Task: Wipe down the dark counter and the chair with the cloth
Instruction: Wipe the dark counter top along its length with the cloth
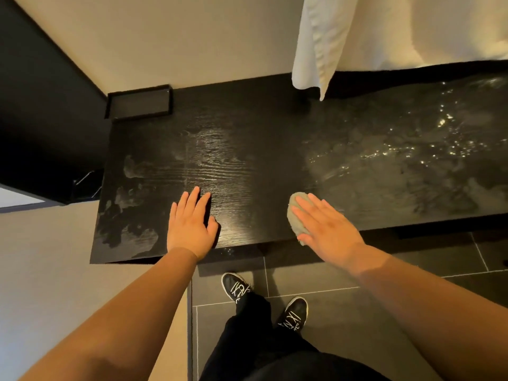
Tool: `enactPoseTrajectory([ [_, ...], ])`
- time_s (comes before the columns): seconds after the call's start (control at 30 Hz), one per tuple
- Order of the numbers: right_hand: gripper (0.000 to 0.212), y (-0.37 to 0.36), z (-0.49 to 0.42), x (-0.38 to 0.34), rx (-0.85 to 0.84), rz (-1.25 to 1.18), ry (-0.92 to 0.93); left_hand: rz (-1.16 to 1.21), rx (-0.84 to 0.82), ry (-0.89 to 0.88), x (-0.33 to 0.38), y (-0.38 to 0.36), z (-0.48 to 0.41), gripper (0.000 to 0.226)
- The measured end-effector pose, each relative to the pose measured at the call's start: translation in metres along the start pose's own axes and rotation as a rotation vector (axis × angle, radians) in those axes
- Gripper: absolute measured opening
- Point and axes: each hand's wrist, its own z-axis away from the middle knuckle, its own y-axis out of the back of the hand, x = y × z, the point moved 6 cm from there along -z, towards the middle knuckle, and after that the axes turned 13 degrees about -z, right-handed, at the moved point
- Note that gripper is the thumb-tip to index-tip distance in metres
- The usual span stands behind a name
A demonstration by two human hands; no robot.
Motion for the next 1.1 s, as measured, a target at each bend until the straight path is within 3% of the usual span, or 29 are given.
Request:
enactPoseTrajectory([
  [0.1, 0.066, 0.010, 0.020, 0.030, 0.031, -0.026, -0.157, 0.036, -0.005, 0.084, 0.011, 0.003, 0.001, 0.061],
  [0.23, 0.067, 0.005, 0.009, -0.009, 0.061, -0.106, -0.261, 0.107, -0.087, 0.237, 0.060, 0.012, 0.001, 0.070],
  [0.33, 0.070, -0.008, 0.000, -0.043, 0.036, -0.071, -0.083, 0.059, -0.159, 0.121, 0.125, 0.013, -0.003, 0.072],
  [0.43, 0.072, -0.004, 0.008, -0.025, 0.059, -0.097, -0.019, 0.062, -0.235, 0.037, 0.166, 0.011, -0.012, 0.071],
  [0.63, 0.066, 0.011, 0.045, 0.050, 0.140, -0.168, -0.245, -0.020, -0.184, -0.039, 0.167, 0.011, -0.018, 0.073],
  [0.77, 0.062, 0.015, 0.035, 0.026, 0.258, -0.239, -0.419, -0.047, -0.168, -0.034, 0.171, 0.009, -0.017, 0.073],
  [0.87, 0.061, 0.001, 0.018, -0.004, 0.208, -0.217, -0.297, -0.088, -0.141, -0.047, 0.172, 0.012, -0.017, 0.075],
  [0.97, 0.062, 0.006, 0.020, 0.011, 0.153, -0.197, -0.107, -0.127, -0.102, -0.079, 0.173, 0.015, -0.019, 0.077],
  [1.03, 0.063, 0.013, 0.030, 0.048, 0.181, -0.190, -0.169, -0.093, -0.090, -0.083, 0.172, 0.015, -0.020, 0.077],
  [1.1, 0.063, 0.022, 0.041, 0.088, 0.211, -0.206, -0.362, -0.042, -0.083, -0.079, 0.170, 0.014, -0.021, 0.078],
])
